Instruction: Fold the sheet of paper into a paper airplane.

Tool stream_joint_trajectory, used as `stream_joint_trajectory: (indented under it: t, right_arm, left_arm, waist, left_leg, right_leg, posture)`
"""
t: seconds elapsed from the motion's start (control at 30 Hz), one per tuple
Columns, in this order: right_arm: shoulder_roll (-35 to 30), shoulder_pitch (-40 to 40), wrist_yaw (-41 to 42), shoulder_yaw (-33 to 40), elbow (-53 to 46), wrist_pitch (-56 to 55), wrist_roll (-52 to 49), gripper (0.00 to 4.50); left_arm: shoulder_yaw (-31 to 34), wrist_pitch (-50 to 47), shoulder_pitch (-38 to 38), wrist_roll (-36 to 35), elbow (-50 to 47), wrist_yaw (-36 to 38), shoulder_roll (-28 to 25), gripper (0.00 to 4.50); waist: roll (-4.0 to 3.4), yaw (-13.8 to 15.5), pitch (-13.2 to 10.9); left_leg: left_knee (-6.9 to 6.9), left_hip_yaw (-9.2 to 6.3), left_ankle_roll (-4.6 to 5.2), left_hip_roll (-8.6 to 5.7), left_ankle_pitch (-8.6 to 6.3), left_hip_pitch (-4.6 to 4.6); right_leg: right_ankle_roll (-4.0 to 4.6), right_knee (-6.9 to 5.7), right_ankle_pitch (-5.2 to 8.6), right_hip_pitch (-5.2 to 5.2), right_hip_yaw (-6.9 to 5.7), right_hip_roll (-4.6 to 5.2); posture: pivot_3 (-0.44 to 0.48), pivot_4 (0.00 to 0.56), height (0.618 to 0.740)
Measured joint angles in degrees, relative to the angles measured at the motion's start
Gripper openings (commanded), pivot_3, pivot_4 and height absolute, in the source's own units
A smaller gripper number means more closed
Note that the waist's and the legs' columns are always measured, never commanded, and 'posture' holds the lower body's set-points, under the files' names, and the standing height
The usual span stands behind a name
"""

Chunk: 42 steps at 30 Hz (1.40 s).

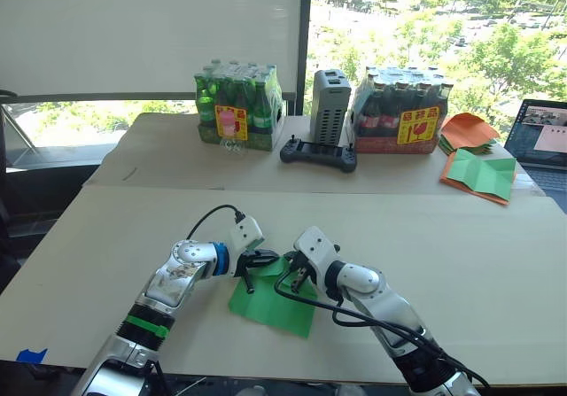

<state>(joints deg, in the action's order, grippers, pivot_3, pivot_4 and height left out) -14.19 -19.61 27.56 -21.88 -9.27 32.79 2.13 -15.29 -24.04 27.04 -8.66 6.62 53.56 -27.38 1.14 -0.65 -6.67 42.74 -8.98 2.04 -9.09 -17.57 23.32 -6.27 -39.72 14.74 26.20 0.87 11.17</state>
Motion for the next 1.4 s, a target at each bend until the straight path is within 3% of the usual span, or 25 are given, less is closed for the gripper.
stream_joint_trajectory:
  t: [0.67,1.0,1.4]
  right_arm:
    - [0.04,0.11,0.54,-0.43,-0.18,0.05,0.06,0.00]
    - [0.05,0.05,0.82,-0.51,-0.09,0.05,0.06,0.00]
    - [0.04,-0.29,1.34,-0.60,0.28,-0.01,0.06,0.00]
  left_arm:
    - [1.17,1.24,-7.19,0.79,-8.18,0.45,-6.75,0.04]
    - [4.38,-2.30,-14.70,-1.05,-16.87,0.65,-11.15,0.04]
    - [7.87,-2.46,-18.59,-3.03,-18.67,0.91,-14.63,0.04]
  waist:
    - [-0.02,-0.28,0.03]
    - [-0.04,-0.27,0.03]
    - [-0.05,-0.30,0.04]
  left_leg:
    - [-0.11,0.01,0.01,0.02,-0.01,-0.15]
    - [-0.33,0.03,0.02,0.02,-0.02,-0.39]
    - [-0.52,0.04,0.00,0.05,0.00,-0.49]
  right_leg:
    - [0.01,-0.02,0.01,0.01,0.06,-0.04]
    - [0.03,0.02,0.02,0.04,0.08,-0.04]
    - [0.09,0.02,0.06,0.03,0.09,-0.05]
  posture:
    - [0.000,0.150,0.675]
    - [0.000,0.150,0.675]
    - [0.000,0.150,0.675]
